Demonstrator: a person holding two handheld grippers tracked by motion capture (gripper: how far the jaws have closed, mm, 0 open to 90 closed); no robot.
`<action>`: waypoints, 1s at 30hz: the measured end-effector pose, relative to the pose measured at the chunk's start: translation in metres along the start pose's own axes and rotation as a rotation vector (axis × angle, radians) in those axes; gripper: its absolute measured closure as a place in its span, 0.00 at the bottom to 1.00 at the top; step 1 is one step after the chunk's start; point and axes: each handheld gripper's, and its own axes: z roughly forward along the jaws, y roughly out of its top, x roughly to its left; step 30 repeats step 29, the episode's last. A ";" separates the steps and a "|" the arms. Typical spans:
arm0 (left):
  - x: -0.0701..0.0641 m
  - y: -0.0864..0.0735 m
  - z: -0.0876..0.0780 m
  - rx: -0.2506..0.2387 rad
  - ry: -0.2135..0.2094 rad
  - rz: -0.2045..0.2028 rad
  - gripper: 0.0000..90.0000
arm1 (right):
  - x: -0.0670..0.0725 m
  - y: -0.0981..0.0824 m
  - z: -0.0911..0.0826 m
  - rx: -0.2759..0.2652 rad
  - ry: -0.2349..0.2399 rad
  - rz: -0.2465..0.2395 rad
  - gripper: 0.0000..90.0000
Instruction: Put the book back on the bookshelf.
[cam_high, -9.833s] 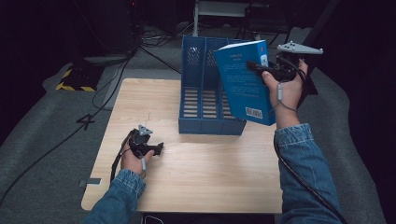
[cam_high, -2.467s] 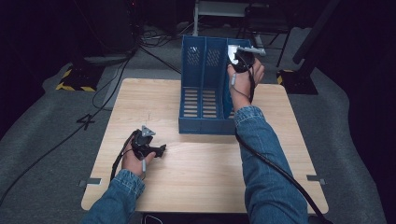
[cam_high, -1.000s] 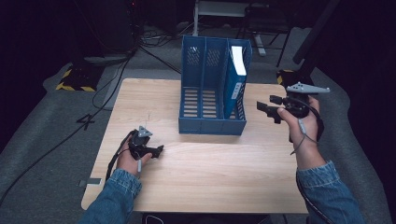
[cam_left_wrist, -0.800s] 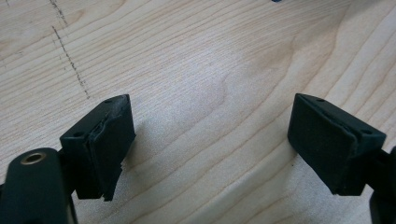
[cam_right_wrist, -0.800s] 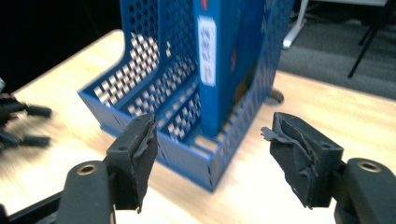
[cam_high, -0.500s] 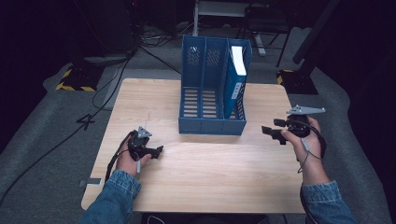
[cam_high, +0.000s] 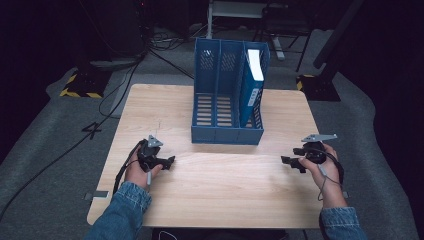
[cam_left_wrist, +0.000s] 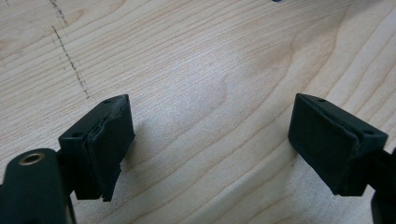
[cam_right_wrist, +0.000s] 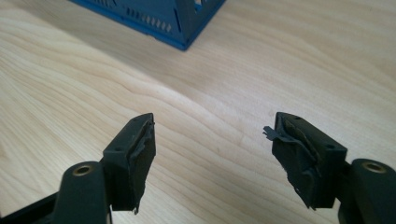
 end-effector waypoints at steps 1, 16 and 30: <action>0.000 0.000 0.000 0.000 -0.001 -0.001 0.16 | -0.001 -0.004 0.004 0.010 -0.007 -0.010 0.35; 0.000 0.001 0.001 0.003 -0.003 0.003 0.16 | -0.006 -0.033 0.043 -0.053 -0.062 -0.090 0.15; -0.001 0.002 0.002 0.001 -0.002 0.003 0.16 | -0.009 -0.032 0.050 -0.070 -0.064 -0.087 0.04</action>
